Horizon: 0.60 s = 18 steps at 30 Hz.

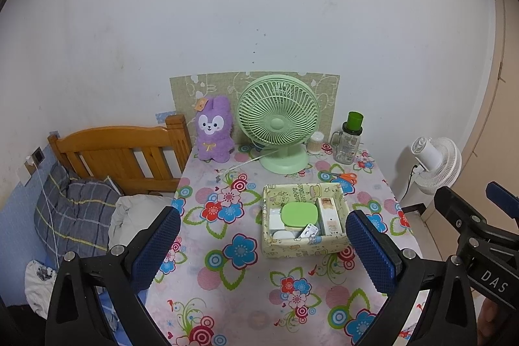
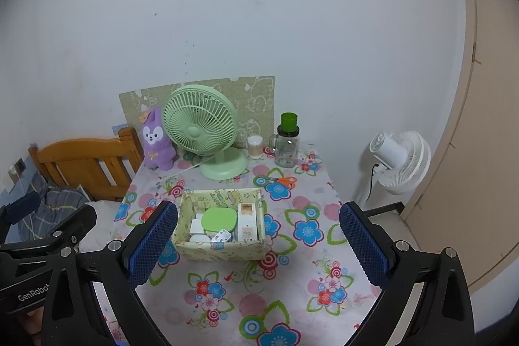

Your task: Organize rigid objects

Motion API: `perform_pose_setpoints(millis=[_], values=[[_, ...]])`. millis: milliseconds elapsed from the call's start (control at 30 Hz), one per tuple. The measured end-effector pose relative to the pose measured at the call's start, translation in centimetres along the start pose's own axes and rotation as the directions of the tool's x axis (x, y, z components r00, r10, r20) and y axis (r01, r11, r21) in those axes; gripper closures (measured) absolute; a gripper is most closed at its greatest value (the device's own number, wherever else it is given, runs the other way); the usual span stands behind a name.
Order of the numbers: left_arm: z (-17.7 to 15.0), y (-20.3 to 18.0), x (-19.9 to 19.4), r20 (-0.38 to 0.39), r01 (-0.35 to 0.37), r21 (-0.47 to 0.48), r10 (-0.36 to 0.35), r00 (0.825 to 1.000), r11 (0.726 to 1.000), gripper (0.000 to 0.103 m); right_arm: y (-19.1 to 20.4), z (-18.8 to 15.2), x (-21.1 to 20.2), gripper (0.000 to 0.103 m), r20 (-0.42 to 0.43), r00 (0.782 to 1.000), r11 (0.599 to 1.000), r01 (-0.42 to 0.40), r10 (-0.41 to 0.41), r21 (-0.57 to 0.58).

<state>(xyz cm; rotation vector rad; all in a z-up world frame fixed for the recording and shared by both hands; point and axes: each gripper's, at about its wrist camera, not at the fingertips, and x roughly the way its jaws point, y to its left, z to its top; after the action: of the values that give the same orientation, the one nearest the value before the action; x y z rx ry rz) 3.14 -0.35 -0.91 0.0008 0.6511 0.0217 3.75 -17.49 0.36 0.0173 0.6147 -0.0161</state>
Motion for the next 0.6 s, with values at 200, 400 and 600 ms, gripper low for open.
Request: perform_pose_setpoints(millis=[200, 400, 600], values=[[0.02, -0.09, 0.03, 0.0, 0.001, -0.001, -0.001, 1.0, 1.0, 0.0, -0.15, 0.01, -0.06, 0.002, -0.002, 1.0, 1.0, -0.001, 0.001, 0.003], [0.0, -0.05, -0.09, 0.001, 0.0, -0.003, 0.0, 1.0, 1.0, 0.0, -0.15, 0.06, -0.08, 0.002, -0.004, 1.0, 1.0, -0.004, 0.004, 0.002], [0.0, -0.06, -0.09, 0.001, 0.003, 0.001, -0.003, 1.0, 1.0, 0.0, -0.23, 0.15, -0.26, 0.002, -0.003, 1.0, 1.0, -0.004, 0.004, 0.0]])
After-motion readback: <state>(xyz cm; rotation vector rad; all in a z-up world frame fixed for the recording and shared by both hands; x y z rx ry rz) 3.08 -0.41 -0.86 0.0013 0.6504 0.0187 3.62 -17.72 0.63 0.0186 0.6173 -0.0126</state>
